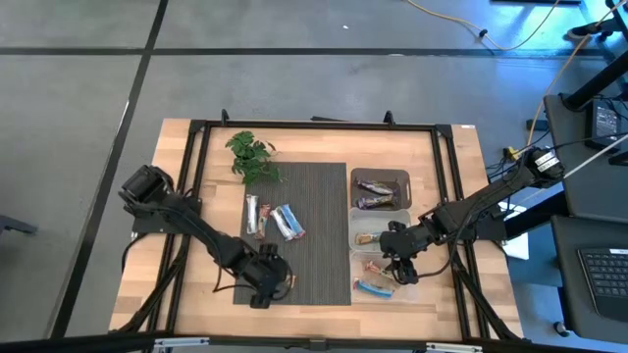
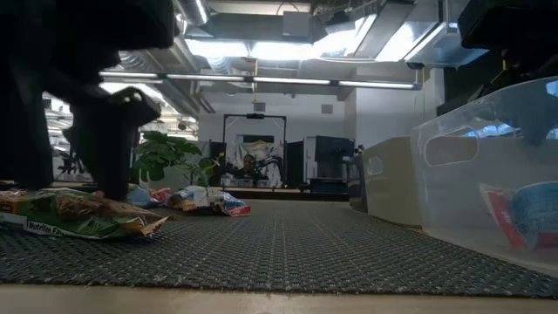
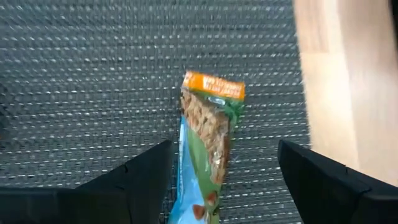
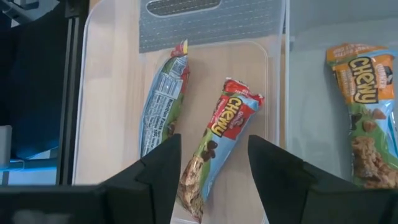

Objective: Pick and place Granola Bars by type
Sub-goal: Put the yellow granola bar into the gray bin

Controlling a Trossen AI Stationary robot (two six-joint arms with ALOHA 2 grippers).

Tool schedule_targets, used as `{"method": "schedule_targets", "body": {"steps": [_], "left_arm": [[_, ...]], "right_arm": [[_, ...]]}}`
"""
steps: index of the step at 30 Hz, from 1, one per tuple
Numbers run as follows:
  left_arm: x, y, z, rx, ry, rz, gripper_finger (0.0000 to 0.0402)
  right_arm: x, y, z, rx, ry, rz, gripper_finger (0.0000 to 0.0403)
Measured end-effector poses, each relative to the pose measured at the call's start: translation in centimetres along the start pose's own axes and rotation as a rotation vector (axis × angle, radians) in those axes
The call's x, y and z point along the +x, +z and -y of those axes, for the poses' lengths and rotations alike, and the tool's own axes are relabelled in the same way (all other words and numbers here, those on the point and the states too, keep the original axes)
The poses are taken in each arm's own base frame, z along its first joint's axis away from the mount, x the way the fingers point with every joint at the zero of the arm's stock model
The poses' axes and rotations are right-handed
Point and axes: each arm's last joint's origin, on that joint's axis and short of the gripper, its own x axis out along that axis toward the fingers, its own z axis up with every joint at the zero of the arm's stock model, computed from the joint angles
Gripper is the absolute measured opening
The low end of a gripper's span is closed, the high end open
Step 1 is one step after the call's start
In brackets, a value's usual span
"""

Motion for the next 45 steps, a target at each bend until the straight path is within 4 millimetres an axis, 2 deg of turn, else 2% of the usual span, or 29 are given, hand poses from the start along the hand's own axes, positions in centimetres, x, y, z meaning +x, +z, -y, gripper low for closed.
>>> {"method": "schedule_targets", "body": {"steps": [5, 9, 15, 35, 39, 42, 45], "left_arm": [[1.0, -0.4, -0.2, 0.006, 0.024, -0.027, 0.028], [1.7, -0.7, -0.3, 0.037, 0.048, -0.051, 0.0264], [2.1, -1.0, -0.4, 0.043, 0.075, -0.073, 0.0221], [1.7, -0.9, -0.4, 0.037, 0.063, -0.067, 0.0077], [0.7, -0.7, -0.7, 0.017, 0.067, -0.059, 0.007], [-0.8, 0.3, -0.9, -0.006, 0.061, 0.018, 0.0072], [-2.1, 1.2, -1.3, -0.029, 0.106, 0.113, 0.0071]], "right_arm": [[0.0, 0.0, 0.0, 0.001, -0.001, 0.003, 0.0188], [0.0, 0.0, 0.0, 0.0, 0.0, 0.006, 0.0188], [0.0, 0.0, 0.0, 0.002, 0.001, 0.006, 0.0188], [0.0, 0.2, -0.1, -0.008, 0.012, 0.024, 0.0188], [-0.1, 1.1, -0.7, -0.045, 0.056, 0.121, 0.0188], [-0.3, 2.2, -1.2, -0.184, 0.043, 0.268, 0.0188], [-0.8, 3.3, -1.5, -0.326, -0.049, 0.436, 0.0188]]}}
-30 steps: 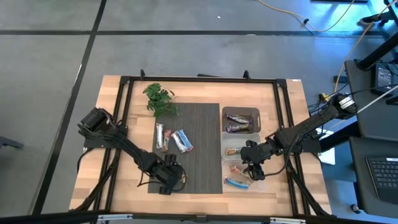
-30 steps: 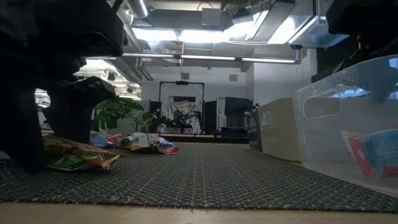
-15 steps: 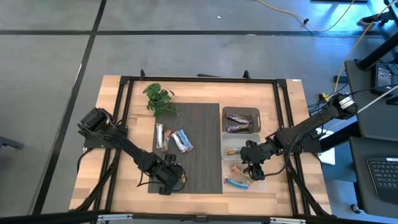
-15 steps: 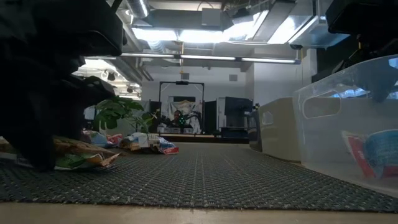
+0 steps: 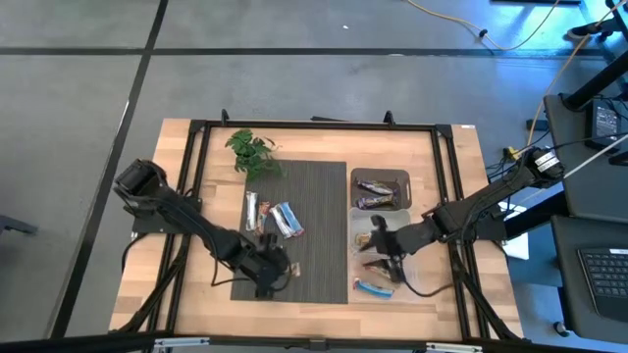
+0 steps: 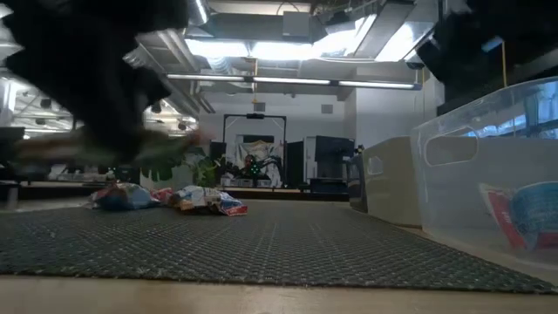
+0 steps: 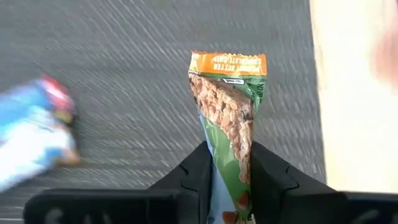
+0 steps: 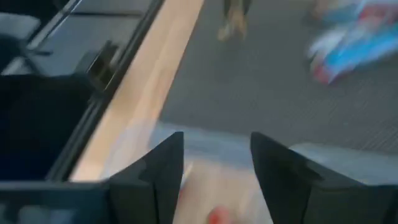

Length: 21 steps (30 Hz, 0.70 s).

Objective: Pick and place Granola Bars by type
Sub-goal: Put the yellow granola bar into the gray bin

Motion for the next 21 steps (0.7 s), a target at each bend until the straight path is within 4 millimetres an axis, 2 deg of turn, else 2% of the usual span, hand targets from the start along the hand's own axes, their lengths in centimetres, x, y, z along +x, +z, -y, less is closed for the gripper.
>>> {"method": "schedule_targets", "body": {"steps": [5, 10, 15, 21], "left_arm": [[-2.3, 2.4, -0.7, 0.007, 0.101, 0.242, 0.0068], [-3.9, 4.9, -0.8, 0.114, 0.167, 0.484, 0.0075], [-4.4, 7.0, -0.9, 0.234, 0.142, 0.652, 0.0075], [-4.7, 8.8, -1.8, 0.332, 0.205, 0.801, 0.0069]], "right_arm": [[-0.2, 1.7, 0.0, -0.198, -0.103, 0.181, 0.0188], [-0.5, 2.8, -0.2, -0.365, -0.121, 0.297, 0.0188], [-0.3, 3.6, -0.2, -0.435, -0.146, 0.374, 0.0188], [0.8, 4.1, 0.6, -0.411, -0.18, 0.431, 0.0188]]}}
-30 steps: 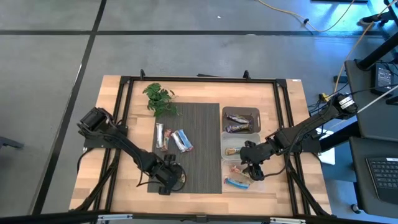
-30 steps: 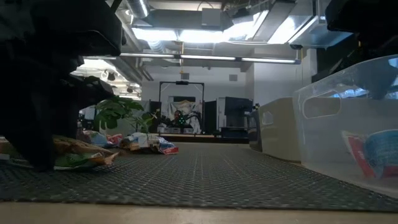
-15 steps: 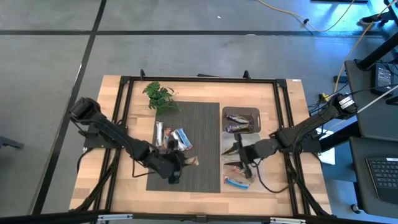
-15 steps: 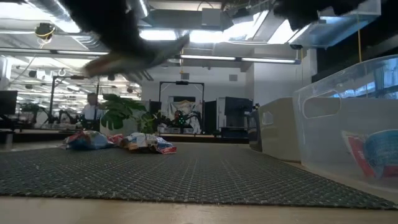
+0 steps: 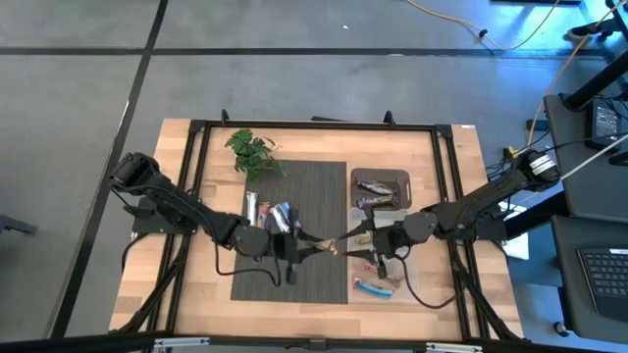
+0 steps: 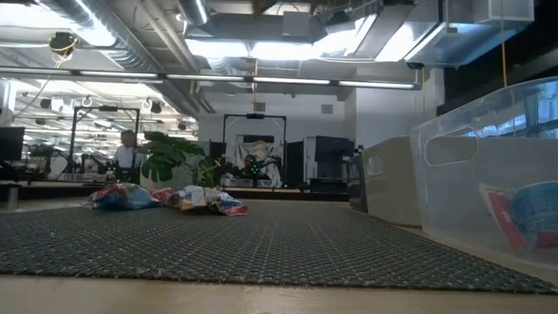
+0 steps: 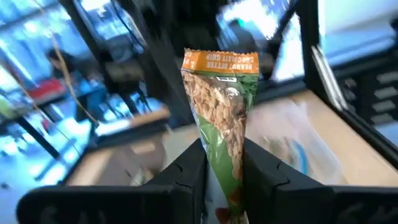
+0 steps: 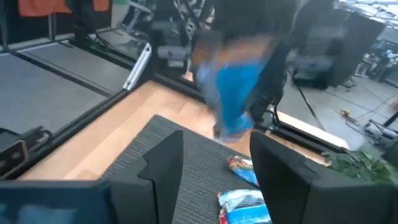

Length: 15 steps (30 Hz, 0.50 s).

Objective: Pick and place Granola Bars by type
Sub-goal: Put the yellow granola bar into the gray bin

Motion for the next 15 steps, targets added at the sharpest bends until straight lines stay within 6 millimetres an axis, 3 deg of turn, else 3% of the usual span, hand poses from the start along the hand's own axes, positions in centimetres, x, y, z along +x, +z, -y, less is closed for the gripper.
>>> {"method": "schedule_targets", "body": {"steps": [6, 15], "left_arm": [[0.9, 1.0, -1.8, -0.009, -0.067, 0.156, 0.0073], [1.7, 0.7, -3.5, -0.034, -0.136, 0.193, 0.0066]], "right_arm": [[1.7, -1.0, 0.6, 0.04, -0.049, 0.039, 0.0188], [3.1, -1.5, 1.4, 0.072, -0.101, 0.132, 0.0188]]}}
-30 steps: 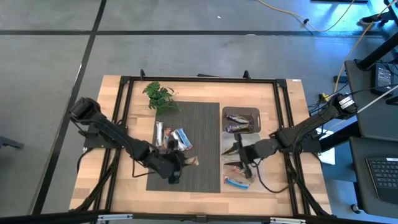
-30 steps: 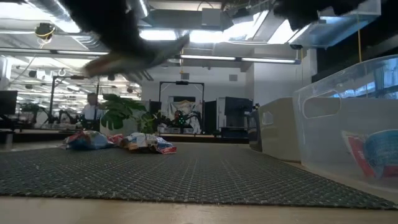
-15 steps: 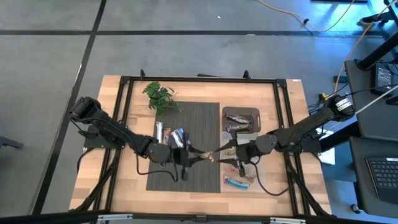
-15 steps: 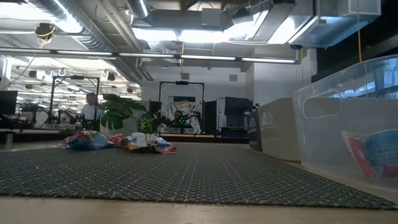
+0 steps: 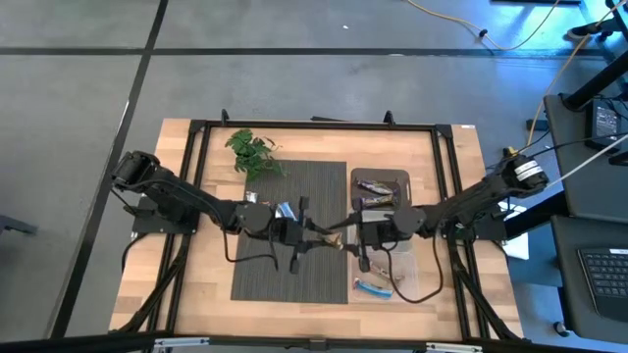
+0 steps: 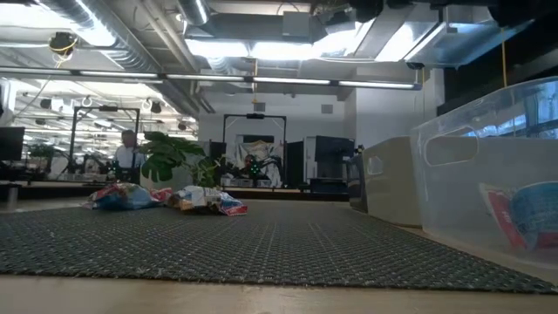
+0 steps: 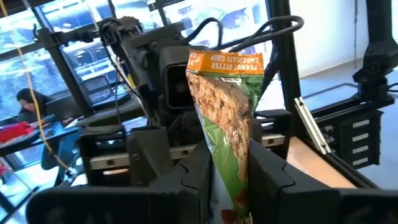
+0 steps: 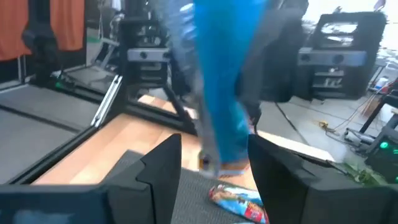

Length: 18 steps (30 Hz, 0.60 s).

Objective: Pick and place Granola Bars by type
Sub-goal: Put the yellow granola bar into the gray bin

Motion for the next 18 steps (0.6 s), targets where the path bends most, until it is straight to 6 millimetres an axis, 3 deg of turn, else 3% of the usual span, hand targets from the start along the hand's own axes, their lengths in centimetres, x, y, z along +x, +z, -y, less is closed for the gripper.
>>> {"method": "schedule_targets", "body": {"steps": [18], "left_arm": [[0.1, 0.2, -0.2, 0.066, -0.026, 0.034, 0.007]], "right_arm": [[0.7, 0.1, 1.3, 0.09, 0.08, 0.095, 0.0188]]}}
